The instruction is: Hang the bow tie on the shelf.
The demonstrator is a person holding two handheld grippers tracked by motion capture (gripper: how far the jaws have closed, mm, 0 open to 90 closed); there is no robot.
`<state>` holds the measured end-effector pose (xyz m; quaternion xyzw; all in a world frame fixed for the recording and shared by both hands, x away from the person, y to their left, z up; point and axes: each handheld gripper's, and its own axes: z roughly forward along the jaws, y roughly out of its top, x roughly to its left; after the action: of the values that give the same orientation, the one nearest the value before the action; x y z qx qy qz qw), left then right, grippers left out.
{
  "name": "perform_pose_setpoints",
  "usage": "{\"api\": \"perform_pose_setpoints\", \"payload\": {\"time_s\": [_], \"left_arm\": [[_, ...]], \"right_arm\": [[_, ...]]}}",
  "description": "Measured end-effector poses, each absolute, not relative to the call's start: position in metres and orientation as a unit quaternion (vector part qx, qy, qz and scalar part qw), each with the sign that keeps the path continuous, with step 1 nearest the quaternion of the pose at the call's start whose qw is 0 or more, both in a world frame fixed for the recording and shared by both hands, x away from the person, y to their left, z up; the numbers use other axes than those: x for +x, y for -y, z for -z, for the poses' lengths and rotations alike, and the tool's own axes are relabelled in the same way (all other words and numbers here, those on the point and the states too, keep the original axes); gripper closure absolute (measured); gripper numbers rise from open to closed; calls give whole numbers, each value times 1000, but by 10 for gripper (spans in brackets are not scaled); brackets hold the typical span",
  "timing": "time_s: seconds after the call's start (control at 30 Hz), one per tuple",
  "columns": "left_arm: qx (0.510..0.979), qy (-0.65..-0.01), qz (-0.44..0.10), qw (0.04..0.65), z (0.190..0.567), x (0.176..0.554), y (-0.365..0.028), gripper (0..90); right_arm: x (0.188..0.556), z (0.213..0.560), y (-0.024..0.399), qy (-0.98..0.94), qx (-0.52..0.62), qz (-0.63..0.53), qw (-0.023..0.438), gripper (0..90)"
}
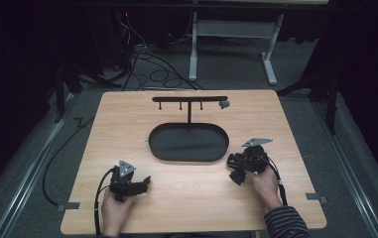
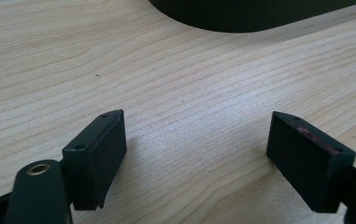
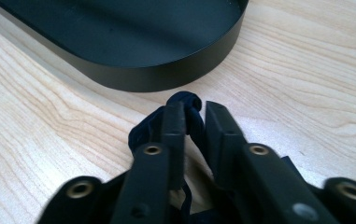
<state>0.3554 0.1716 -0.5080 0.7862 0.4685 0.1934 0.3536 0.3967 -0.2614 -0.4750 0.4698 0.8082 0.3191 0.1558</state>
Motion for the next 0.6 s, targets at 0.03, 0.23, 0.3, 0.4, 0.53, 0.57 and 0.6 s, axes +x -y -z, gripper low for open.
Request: {"api": "perform_pose_setpoints", "payload": {"time_s": [0.03, 0.23, 0.3, 0.4, 0.53, 0.57, 0.6], "left_arm": [[786, -468, -193, 354, 508, 355, -172, 204], [786, -468, -193, 354, 508, 355, -172, 204], [786, -468, -193, 354, 508, 355, -172, 204], [786, -468, -193, 353, 508, 355, -172, 204], [786, -468, -193, 353, 508, 355, -172, 204], [786, -468, -194, 353, 508, 355, -172, 204], [787, -468, -194, 353, 508, 355, -172, 204]], "right_arm": [[397, 475, 261, -809, 468, -319, 155, 854], [394, 475, 261, -811, 463, -322, 156, 897], [393, 474, 262, -811, 461, -323, 156, 900], [390, 472, 263, -809, 462, -327, 157, 900], [387, 469, 268, -806, 461, -337, 159, 900], [386, 468, 269, -805, 461, -339, 160, 900], [385, 467, 270, -802, 464, -342, 158, 900]]}}
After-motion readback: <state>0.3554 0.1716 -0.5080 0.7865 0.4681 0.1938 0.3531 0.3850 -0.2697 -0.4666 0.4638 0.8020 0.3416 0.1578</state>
